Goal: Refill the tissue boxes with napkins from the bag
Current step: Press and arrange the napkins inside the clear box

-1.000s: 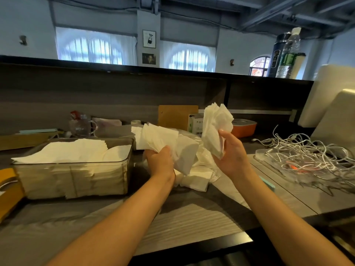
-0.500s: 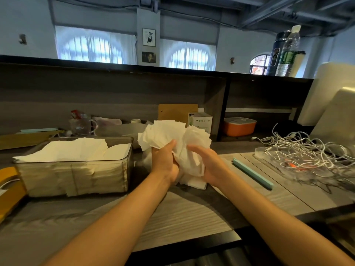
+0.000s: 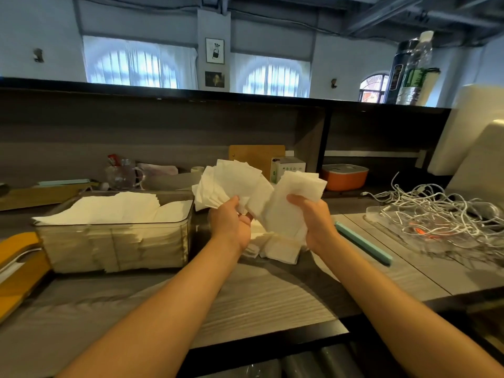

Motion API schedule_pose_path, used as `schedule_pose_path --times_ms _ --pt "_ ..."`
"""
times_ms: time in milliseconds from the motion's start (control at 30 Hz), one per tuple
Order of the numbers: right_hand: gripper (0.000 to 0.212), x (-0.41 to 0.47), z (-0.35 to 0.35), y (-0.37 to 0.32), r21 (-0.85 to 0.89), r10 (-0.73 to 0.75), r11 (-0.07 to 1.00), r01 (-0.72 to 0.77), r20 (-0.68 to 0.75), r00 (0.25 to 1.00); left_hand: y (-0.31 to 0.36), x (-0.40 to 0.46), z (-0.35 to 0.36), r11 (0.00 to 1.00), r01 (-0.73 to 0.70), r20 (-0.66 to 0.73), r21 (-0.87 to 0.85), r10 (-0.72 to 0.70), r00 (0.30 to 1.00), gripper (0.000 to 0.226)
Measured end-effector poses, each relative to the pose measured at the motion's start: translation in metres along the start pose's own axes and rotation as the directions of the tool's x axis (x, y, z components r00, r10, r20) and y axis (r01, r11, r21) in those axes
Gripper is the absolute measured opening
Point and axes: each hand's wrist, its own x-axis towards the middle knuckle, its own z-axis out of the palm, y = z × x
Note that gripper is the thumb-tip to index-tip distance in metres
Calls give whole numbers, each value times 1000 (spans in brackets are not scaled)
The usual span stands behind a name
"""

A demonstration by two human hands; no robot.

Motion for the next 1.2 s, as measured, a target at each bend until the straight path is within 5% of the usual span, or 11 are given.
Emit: schedule_pose_path --times_ms 133,300,400,533,700,833,933,1033,1200 --pt "36 -1 -10 -13 129 -65 989 73 -70 995 3 2 -2 1000 30 -36 4 -30 999 25" --pt "44 -6 -18 -24 362 -180 930 54 322 929 -1 -5 1 993 69 -60 98 -63 996 29" --pt "37 -9 -7 -16 161 -102 985 58 282 954 -5 -15 5 987 74 -20 146 -72 997 8" --pt "18 -8 3 -7 -169 -88 979 111 139 986 -6 -24 7 986 49 48 158 -57 997 10" --pt "26 -11 1 -13 -177 -64 979 103 213 975 -5 -22 6 976 -16 72 217 1 997 9" --pt "25 -6 -6 -18 -231 27 973 6 139 990 -3 -16 6 969 -105 52 224 95 994 17" --pt "24 -1 -20 -23 137 175 974 -181 54 983 1 -12 4 994 -98 21 43 97 995 20" --pt "37 1 -29 -26 482 104 865 -140 100 990 -3 -11 3 999 -33 21 -25 34 999 31" --pt "36 -13 -8 -19 476 0 869 -135 273 962 -20 -17 3 995 19 169 102 -36 985 47"
